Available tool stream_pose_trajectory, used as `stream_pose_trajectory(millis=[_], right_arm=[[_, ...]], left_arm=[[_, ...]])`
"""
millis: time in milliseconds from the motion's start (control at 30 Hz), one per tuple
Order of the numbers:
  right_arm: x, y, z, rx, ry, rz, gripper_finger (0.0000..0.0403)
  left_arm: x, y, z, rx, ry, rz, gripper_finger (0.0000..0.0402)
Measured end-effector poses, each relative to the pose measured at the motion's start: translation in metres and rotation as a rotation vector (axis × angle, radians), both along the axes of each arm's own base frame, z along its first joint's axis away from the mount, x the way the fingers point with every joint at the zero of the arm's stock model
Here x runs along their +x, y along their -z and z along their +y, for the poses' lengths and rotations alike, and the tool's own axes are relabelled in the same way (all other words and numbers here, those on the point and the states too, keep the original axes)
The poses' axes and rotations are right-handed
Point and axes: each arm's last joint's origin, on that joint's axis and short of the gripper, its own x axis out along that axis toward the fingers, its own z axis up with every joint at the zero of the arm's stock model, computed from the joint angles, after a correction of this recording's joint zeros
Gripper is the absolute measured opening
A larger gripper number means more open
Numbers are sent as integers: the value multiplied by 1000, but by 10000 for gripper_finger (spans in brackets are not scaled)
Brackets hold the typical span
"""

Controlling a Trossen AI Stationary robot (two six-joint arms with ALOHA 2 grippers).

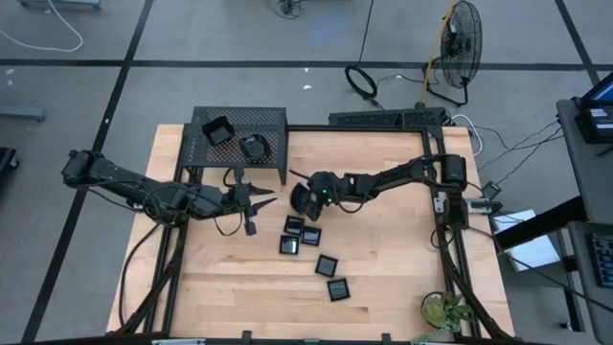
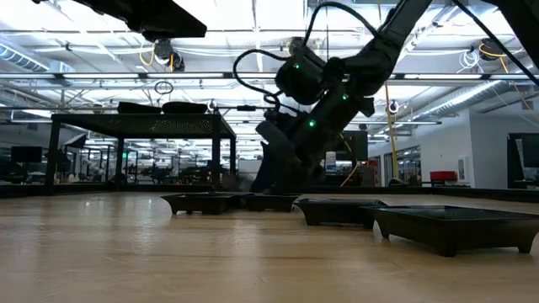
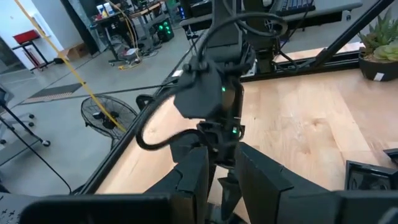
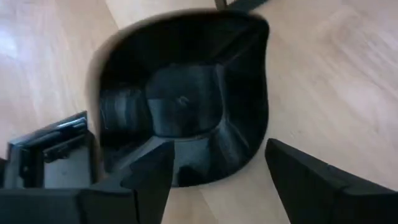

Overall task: Pick & Place Mini shaped plates
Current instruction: Stack the leaf shaped plate on top of the leaf shaped plate on the shelf

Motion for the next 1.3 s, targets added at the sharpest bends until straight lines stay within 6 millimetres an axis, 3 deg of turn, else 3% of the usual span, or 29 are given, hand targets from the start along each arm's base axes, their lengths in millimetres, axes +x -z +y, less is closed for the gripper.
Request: stream_pose_trajectory(millis=[300, 800, 900, 1167, 1300], right_arm=[[4, 1, -1, -17, -4, -32, 196], [2, 4, 0, -127, -128, 25, 21], [2, 2, 0, -156, -154, 25, 6], [-6, -31, 2, -200, -176, 2, 1], [-13, -55, 7, -318, -136, -2, 1]], left_arm=[[0, 0, 0, 0, 0, 4, 88], [0, 2, 0, 4, 0, 20, 88], [0, 2, 0, 4, 0, 21, 88], [-1, 1, 3, -75, -81, -14, 88], [-1, 4, 8, -157, -134, -24, 101]])
